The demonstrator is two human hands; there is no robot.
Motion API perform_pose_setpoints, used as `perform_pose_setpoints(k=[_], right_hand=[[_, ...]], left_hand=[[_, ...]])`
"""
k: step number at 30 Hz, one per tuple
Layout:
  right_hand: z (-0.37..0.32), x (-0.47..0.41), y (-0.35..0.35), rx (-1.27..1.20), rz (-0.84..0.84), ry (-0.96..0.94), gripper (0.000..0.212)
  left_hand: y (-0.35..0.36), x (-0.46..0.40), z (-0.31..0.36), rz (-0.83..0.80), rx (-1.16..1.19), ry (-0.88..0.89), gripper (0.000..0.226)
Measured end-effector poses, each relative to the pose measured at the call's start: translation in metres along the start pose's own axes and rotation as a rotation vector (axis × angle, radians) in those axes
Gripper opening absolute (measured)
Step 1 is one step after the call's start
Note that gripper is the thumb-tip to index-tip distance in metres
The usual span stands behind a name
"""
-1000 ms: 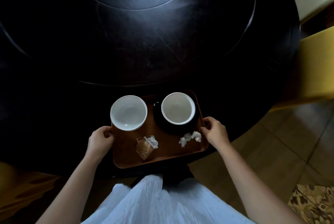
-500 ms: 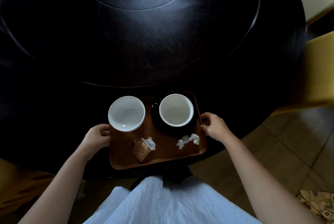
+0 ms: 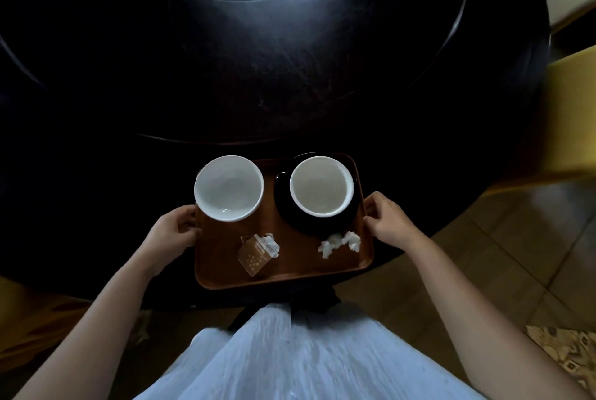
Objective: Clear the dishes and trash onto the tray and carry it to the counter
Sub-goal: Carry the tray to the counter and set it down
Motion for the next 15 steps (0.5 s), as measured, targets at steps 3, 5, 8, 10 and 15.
perform_pose_setpoints(k=[3,5,8,10,15], right_hand=[[0.001,0.012,-0.011,-0.014,0.011,-0.025,0.017],[0.002,0.022,-0.018,-0.052,0.011,-0.032,0.018],[0.003,0.038,-0.029,-0.105,0.042,-0.047,0.017],[0.004,0.049,-0.036,-0.147,0.064,-0.054,0.017],[0.017,0.078,-0.045,-0.227,0.122,0.003,0.017]], left_hand=[[0.001,0.002,0.009,-0.026,0.06,0.009,0.041],[0.0,0.003,0.018,-0.044,0.106,0.024,0.041],[-0.001,0.003,0.033,-0.084,0.171,0.052,0.041],[-0.002,0.003,0.046,-0.119,0.199,0.081,0.041],[0.004,-0.001,0.074,-0.232,0.21,0.145,0.04]])
Point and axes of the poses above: each hand's wrist, its own x-axis away from the middle knuckle, its own y-axis out of the palm, z = x × y, the point moved 9 cm from there along -x, towards the middle knuckle, and after that the axes turned 5 degrees about y, right-handed, at the moved point
